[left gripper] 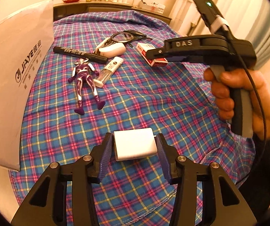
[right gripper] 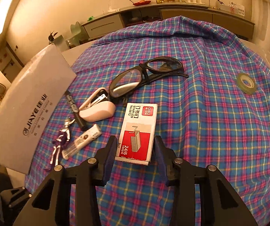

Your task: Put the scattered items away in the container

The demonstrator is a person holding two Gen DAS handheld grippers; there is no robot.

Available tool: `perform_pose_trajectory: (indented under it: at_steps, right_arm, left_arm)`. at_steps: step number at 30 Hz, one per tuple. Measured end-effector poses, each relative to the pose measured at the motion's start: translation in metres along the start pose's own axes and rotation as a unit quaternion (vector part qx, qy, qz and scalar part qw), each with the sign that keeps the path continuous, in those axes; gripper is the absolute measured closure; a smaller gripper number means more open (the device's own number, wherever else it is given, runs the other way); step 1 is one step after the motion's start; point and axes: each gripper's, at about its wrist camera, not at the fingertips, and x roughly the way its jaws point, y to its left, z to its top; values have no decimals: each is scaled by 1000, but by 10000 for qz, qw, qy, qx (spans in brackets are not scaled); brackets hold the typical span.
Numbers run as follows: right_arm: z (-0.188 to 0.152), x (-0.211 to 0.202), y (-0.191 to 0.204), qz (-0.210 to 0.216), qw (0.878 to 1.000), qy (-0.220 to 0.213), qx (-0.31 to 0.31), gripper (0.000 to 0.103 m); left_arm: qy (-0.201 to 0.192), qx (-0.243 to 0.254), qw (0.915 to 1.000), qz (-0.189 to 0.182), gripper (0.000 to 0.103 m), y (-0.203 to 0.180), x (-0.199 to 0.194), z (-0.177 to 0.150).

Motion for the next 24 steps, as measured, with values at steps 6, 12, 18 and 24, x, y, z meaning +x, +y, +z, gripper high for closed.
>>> perform_pose_trajectory:
  at_steps: [6, 12, 18, 24]
  right_arm:
    - [-10, -6, 3, 165, 9998, 9, 87, 62]
    - [-18, -14, 11, 235, 9997, -26, 20, 61]
    - [-28, -24, 20, 291, 9995, -69, -64, 61]
    - [-41, -36, 29, 364, 9992, -116, -150, 61]
  left_arm:
    - [22, -303, 9995, 1, 55, 7, -5, -2]
    - [-70, -383, 9992, 99, 55, 5, -18, -2]
    - [-163, -372, 9990, 174, 55, -1, -30, -1]
    - [-256, -366, 9987, 225, 55, -4, -45, -3]
